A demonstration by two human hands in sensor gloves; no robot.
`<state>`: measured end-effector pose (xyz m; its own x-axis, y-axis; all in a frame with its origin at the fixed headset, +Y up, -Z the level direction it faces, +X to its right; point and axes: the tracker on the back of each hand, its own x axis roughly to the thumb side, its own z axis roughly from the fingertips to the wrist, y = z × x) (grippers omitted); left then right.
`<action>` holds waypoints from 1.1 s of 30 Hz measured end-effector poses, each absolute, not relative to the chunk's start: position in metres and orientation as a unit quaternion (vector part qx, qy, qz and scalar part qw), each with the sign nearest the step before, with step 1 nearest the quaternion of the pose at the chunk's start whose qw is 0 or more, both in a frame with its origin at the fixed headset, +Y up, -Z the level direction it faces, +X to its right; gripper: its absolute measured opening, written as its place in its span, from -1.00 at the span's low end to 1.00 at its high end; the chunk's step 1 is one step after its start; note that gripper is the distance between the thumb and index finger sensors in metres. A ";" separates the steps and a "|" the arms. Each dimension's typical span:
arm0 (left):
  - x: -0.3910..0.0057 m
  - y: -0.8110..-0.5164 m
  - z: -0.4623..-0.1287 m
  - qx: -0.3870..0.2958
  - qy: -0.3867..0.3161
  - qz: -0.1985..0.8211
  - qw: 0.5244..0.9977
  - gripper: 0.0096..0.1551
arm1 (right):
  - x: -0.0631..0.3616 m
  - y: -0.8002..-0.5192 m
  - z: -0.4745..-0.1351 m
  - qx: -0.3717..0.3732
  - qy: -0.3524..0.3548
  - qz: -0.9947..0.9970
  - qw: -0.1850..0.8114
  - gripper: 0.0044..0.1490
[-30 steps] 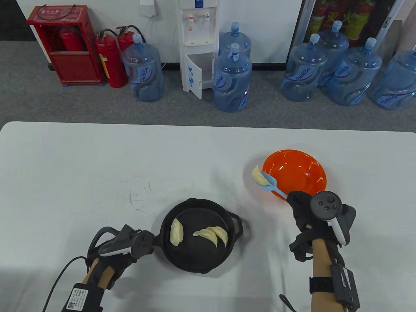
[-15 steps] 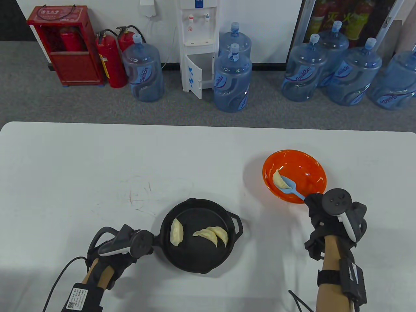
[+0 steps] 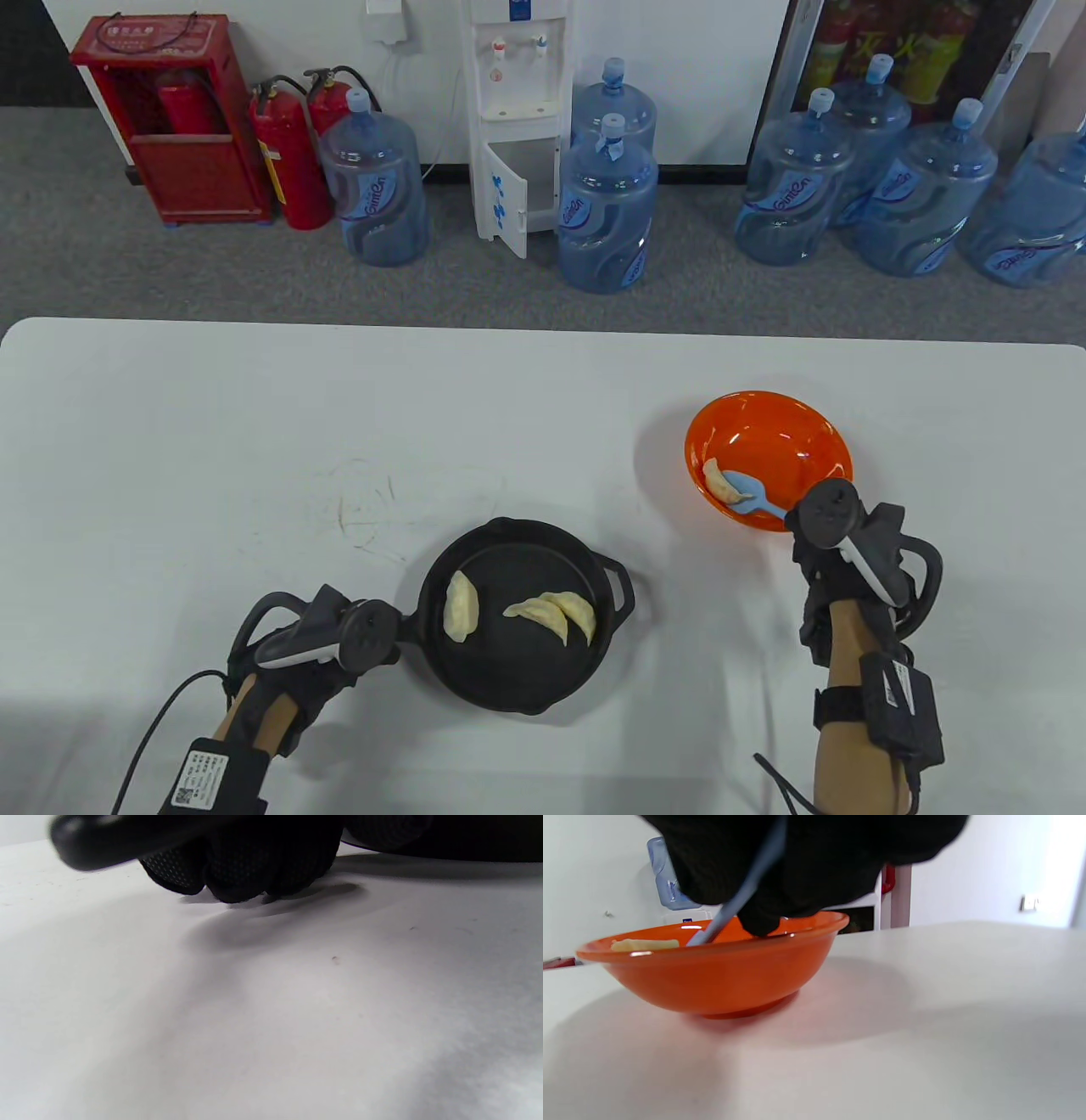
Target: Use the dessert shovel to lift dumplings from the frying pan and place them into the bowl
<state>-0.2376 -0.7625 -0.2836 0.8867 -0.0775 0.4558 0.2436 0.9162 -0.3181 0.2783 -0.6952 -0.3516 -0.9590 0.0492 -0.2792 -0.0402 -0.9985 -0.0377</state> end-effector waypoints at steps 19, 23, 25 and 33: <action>-0.237 -0.762 -0.284 -0.187 -0.222 -0.093 0.952 -0.38 | 0.258 -0.691 -0.343 -0.142 -0.085 0.976 -0.144 -0.49; -0.237 -0.762 -0.284 -0.188 -0.222 -0.094 0.952 -0.38 | 0.264 -0.685 -0.337 -0.159 -0.097 0.973 -0.134 -0.49; -0.237 -0.762 -0.284 -0.188 -0.222 -0.094 0.952 -0.38 | 0.267 -0.681 -0.333 -0.163 -0.111 0.973 -0.123 -0.48; -0.236 -0.762 -0.284 -0.188 -0.220 -0.099 0.952 -0.38 | 0.258 -0.659 -0.309 -0.129 -0.157 0.978 -0.044 -0.48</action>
<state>-0.2360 -0.7624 -0.2837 0.8838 -0.1049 0.4559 0.2703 0.9099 -0.3146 0.2578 -0.6593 -0.3088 -0.9627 -0.0453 -0.2668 0.1264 -0.9471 -0.2951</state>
